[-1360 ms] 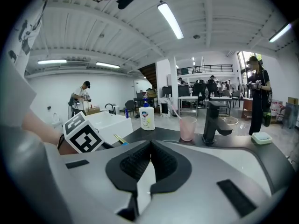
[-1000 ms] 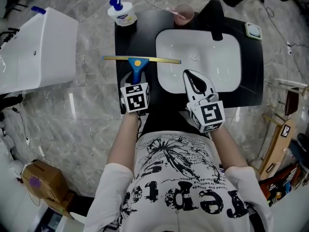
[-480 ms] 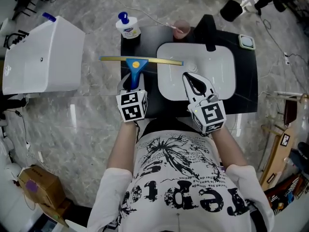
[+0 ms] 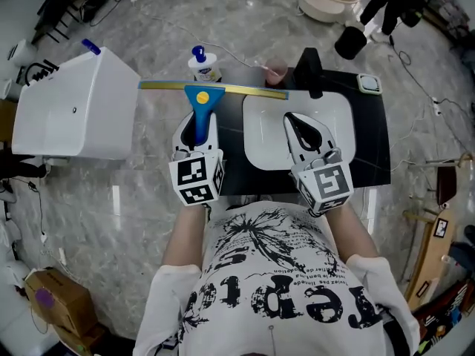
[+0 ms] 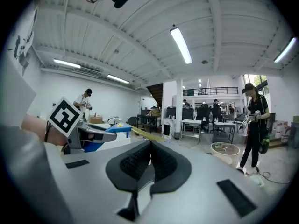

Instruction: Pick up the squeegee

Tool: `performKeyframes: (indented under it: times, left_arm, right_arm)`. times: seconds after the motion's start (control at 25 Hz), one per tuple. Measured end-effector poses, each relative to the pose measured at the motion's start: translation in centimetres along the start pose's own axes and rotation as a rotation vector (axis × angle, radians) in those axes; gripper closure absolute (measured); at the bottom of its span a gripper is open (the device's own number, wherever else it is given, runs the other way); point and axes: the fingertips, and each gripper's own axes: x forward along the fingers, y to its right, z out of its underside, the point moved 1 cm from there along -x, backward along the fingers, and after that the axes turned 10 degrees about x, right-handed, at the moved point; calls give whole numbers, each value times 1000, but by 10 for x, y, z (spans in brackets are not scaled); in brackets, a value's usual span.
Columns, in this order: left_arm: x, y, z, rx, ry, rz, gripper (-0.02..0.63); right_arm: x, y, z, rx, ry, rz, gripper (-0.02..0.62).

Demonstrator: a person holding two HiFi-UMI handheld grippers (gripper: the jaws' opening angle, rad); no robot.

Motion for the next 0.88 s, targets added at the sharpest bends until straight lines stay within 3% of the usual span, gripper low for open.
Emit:
performKeyframes:
  times: [0.24,0.4,0.88]
  left_arm:
    - [-24,2,-58,51,149,6,466]
    - [-31,3,-83,61,201,22,466]
    - [-33,-7,-89,42,219,50,466]
  right_arm:
    - [-19,3,-36,-6,104,23,580]
    - [-26,7,-49,-11,140,33,580]
    - [-21,-2,-50,-24,150,20,583]
